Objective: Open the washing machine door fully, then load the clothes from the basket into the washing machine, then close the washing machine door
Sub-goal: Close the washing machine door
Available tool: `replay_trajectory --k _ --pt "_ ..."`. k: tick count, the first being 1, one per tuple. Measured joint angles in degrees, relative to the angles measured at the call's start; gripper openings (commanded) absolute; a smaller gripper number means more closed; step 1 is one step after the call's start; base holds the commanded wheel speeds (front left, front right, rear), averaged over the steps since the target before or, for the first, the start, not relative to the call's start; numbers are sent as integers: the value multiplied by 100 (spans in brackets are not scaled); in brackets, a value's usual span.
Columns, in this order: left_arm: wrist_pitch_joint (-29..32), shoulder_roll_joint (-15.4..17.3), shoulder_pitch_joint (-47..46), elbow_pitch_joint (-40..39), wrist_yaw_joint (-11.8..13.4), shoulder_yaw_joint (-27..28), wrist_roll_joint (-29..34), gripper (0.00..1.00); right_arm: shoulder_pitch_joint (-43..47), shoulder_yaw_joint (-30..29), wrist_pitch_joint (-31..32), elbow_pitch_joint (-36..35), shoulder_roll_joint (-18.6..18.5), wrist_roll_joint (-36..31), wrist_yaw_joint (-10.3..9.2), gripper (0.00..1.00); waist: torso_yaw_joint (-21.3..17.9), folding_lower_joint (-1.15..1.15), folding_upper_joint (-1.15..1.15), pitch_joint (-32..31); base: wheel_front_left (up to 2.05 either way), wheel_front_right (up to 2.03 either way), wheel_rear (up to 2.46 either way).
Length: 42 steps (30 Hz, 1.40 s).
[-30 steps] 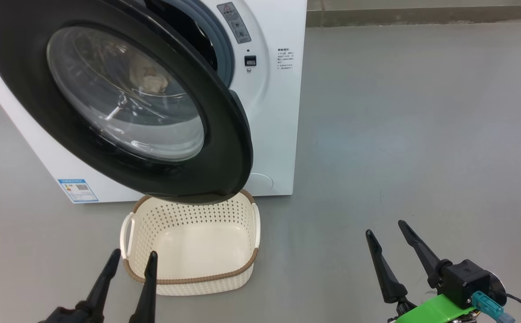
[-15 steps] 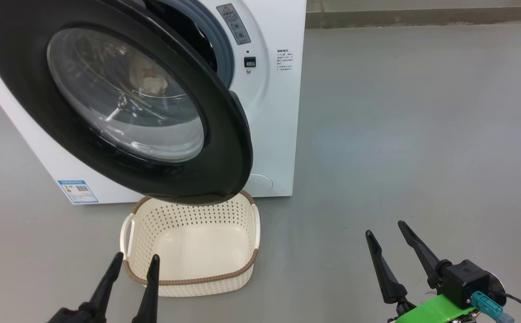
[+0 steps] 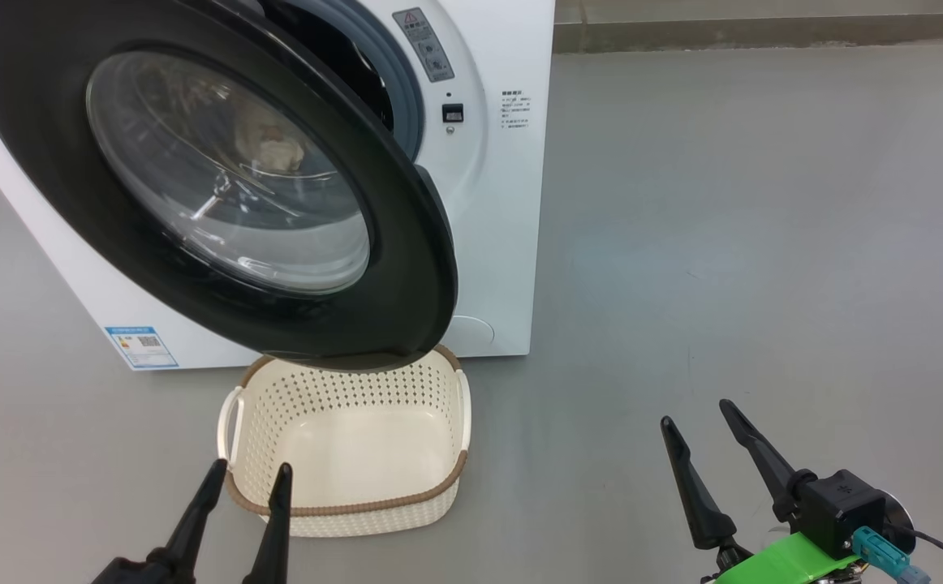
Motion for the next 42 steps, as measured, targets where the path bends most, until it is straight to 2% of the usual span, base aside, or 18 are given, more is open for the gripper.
replay_trajectory --k 18,19,20,21,25,29,42 --pt "0 2 -3 51 0 -34 1 100 0 -23 -12 -2 1 0 0 100 29 0 0 26 0 0 0" --pt "0 2 -3 55 0 -40 0 100 0 -37 -36 -10 0 0 0 51 34 0 0 33 0 0 0" --pt "0 3 -3 57 0 -44 0 100 0 -46 -52 -14 0 0 0 13 39 0 0 43 0 0 0" --pt "0 4 -4 58 0 -46 0 100 0 -45 -81 -14 0 -1 0 0 44 0 0 53 0 0 0" --pt "0 8 -10 57 0 -78 0 100 -8 57 -136 -19 -1 -101 0 0 72 0 0 126 0 0 0" --pt "0 9 -57 56 0 -137 0 100 -179 415 -137 24 -52 -255 0 0 127 0 0 240 0 0 0" --pt "0 -21 -552 36 0 -444 -10 100 -2047 2004 -297 604 -926 -58 0 0 528 0 0 859 0 0 0"
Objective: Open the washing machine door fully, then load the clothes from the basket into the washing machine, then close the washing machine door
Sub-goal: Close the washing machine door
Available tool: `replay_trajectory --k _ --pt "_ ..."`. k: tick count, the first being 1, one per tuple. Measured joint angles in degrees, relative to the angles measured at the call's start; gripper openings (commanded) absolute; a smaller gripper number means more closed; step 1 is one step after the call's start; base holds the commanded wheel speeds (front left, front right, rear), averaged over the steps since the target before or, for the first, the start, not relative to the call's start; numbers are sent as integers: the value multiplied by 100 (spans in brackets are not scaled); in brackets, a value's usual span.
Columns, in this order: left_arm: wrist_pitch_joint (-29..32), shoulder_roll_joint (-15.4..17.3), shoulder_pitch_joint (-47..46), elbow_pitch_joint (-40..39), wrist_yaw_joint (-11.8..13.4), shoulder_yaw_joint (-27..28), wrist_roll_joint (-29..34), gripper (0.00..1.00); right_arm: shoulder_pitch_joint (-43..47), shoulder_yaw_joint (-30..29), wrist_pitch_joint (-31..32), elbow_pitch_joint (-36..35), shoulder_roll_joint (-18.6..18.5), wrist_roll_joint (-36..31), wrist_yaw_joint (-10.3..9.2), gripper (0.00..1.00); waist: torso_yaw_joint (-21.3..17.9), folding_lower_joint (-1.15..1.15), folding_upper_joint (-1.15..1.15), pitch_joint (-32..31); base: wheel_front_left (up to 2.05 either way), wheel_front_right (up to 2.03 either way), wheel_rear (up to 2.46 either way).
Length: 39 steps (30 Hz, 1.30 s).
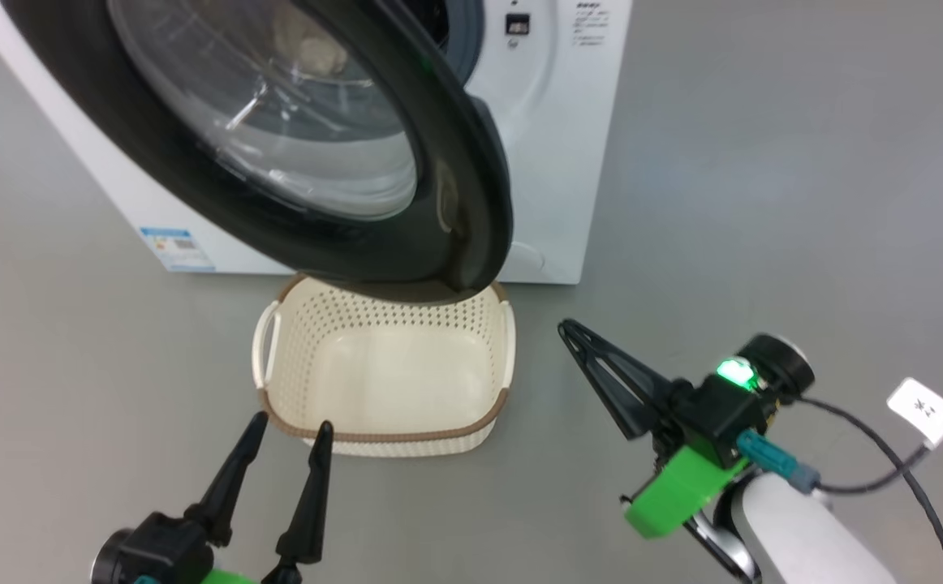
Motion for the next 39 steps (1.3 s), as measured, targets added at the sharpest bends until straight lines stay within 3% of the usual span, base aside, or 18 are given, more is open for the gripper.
replay_trajectory --k 12,25,39 --pt "0 -175 -539 37 0 -328 -8 100 -1607 850 -127 980 -437 519 0 0 562 0 0 655 0 0 0" --pt "0 -297 -1014 58 0 -369 -19 100 -2566 834 -165 1581 -593 731 0 0 1048 0 0 1339 0 0 0" --pt "0 -313 -1286 31 0 -489 -20 100 -3214 458 -193 1706 -840 722 1 0 1330 0 0 1975 0 0 0"
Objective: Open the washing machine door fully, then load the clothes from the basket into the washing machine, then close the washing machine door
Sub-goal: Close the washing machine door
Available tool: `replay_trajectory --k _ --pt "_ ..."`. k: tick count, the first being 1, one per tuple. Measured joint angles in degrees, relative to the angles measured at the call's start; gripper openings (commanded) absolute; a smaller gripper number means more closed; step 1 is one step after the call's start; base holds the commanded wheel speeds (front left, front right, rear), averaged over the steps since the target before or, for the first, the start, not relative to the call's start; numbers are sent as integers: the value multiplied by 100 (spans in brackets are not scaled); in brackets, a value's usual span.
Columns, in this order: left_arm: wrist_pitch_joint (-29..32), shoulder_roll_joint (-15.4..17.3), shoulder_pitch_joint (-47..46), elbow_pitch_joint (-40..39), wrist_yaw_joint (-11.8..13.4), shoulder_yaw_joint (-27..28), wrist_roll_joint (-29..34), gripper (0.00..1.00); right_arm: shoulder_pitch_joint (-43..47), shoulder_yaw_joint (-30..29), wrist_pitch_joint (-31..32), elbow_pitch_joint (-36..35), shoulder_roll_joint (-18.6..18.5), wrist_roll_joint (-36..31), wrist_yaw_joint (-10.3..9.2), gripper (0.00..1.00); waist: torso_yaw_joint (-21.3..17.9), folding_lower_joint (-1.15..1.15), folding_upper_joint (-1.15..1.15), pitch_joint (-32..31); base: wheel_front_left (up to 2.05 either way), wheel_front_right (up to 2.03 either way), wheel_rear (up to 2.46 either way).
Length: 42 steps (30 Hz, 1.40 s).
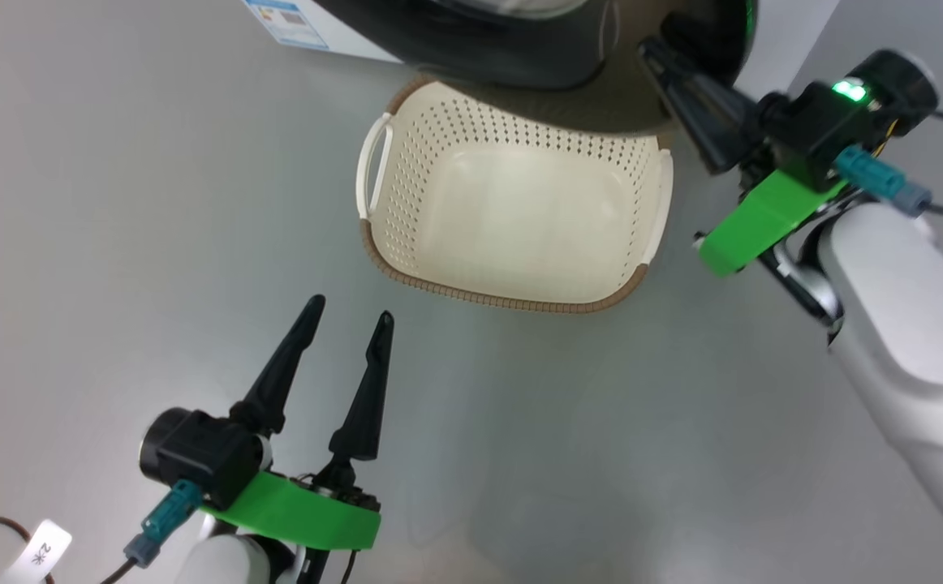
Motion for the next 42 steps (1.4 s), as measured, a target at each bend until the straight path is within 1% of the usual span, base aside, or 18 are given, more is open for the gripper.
replay_trajectory --k 11,19,26,28,35,42 --pt "0 -82 -219 -69 0 -90 -26 100 -862 -108 0 203 -275 -62 0 0 88 0 0 475 0 0 0" --pt "0 -166 -396 -93 0 -160 -42 100 -1765 -141 0 587 -456 -153 0 0 181 0 0 841 0 0 0" --pt "0 -201 -460 -94 0 -191 -49 100 -2292 -305 0 887 -503 -205 5 0 254 0 0 1016 0 0 0" --pt "0 -210 -472 -94 0 -201 -49 100 -2358 -349 -10 915 -495 -247 58 0 269 0 0 1052 0 0 0" --pt "0 -248 -554 -92 0 -214 -51 100 -2458 -452 -49 994 -436 -454 59 0 308 0 0 1119 0 0 0" --pt "0 -259 -555 -75 0 -203 -51 100 -2384 -524 -49 1010 -403 -458 58 0 272 0 0 1002 0 0 0"
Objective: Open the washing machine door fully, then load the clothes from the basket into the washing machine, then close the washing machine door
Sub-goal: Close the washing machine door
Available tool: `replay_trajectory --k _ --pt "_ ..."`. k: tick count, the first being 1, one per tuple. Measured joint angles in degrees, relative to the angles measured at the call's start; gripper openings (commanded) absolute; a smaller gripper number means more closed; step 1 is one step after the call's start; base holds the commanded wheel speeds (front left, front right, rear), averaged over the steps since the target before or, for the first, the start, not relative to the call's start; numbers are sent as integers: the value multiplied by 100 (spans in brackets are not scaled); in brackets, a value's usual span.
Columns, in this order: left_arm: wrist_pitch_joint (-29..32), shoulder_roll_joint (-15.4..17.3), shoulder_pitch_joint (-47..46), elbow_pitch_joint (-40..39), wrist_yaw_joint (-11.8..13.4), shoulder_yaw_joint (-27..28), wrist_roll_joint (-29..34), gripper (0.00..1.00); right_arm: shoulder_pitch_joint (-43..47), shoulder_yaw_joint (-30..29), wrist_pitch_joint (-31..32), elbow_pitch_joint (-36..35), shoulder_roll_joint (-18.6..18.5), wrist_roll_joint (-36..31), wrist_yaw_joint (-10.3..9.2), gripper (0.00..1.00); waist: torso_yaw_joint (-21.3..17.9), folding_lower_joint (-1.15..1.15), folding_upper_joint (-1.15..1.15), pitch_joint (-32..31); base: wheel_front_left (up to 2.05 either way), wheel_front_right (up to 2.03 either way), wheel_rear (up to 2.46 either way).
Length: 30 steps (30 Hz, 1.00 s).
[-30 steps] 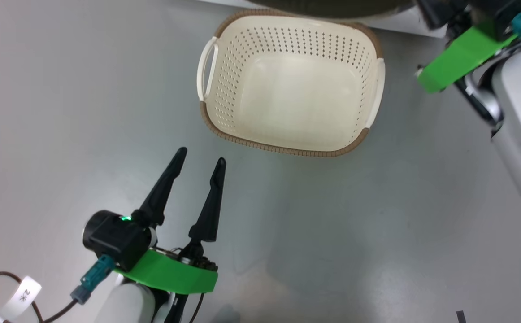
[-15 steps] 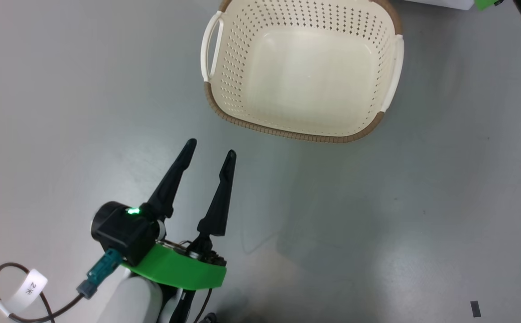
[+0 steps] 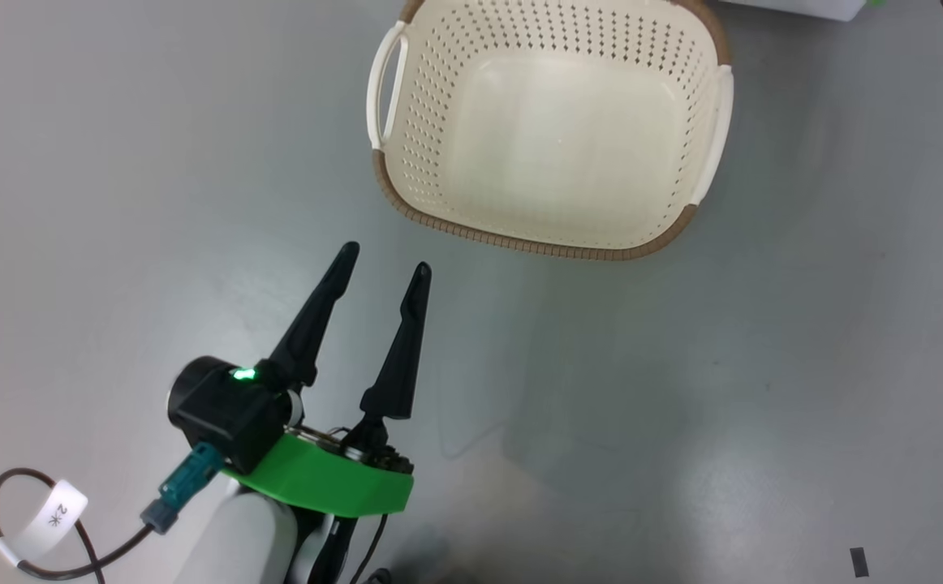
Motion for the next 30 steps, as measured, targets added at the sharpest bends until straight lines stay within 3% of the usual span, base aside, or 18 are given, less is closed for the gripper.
replay_trajectory --k 17,30 --pt "0 133 86 58 0 197 2 100 1601 -156 8 -702 219 66 -12 0 -342 0 0 -796 0 0 0" --pt "0 393 659 178 0 502 2 100 3816 -850 8 -1630 865 247 -12 0 -864 0 0 -1777 0 0 0"
